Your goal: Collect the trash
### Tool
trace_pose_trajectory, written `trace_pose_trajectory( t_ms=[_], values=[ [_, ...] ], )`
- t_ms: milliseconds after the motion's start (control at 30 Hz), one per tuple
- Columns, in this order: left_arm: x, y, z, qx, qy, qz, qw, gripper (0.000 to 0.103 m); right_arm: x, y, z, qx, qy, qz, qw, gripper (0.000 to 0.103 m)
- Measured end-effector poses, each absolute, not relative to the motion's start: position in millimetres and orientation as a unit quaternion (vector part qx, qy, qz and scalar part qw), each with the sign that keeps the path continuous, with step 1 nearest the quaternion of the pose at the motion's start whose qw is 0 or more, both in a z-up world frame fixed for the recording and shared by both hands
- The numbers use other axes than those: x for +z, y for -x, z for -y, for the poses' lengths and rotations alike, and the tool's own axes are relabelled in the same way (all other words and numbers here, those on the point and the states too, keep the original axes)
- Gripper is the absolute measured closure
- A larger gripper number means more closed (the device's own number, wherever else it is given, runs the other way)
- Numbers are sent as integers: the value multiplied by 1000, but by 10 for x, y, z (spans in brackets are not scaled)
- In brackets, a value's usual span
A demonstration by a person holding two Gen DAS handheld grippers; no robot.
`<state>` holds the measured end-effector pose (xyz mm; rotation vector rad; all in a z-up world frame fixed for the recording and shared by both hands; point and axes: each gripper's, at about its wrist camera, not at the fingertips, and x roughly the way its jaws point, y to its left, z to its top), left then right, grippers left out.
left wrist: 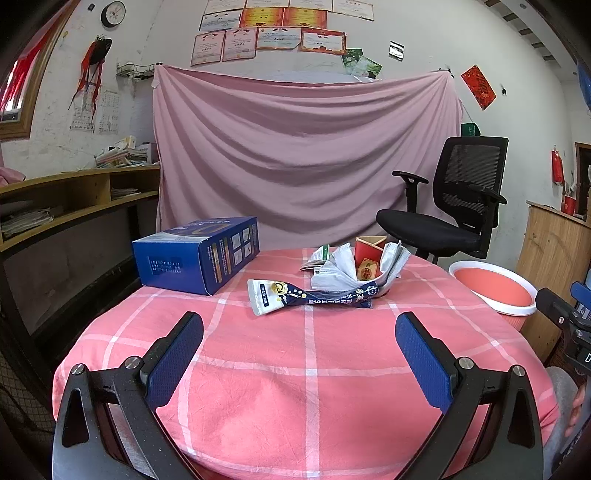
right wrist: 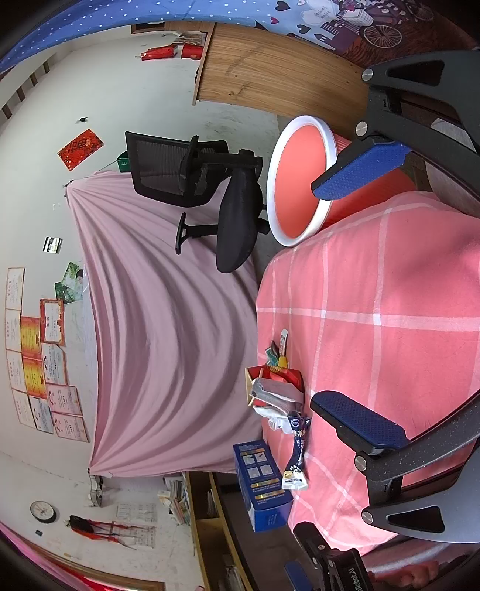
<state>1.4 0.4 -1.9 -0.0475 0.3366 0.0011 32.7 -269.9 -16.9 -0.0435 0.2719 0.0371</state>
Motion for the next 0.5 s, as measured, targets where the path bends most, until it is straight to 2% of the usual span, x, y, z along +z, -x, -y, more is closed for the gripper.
trace_pose_trajectory(
  t_ms=[500],
  values=[
    [-30, -48, -22, 0, 25, -173, 985, 1, -178, -333, 2686, 19, 19, -136, 990, 0]
  ],
)
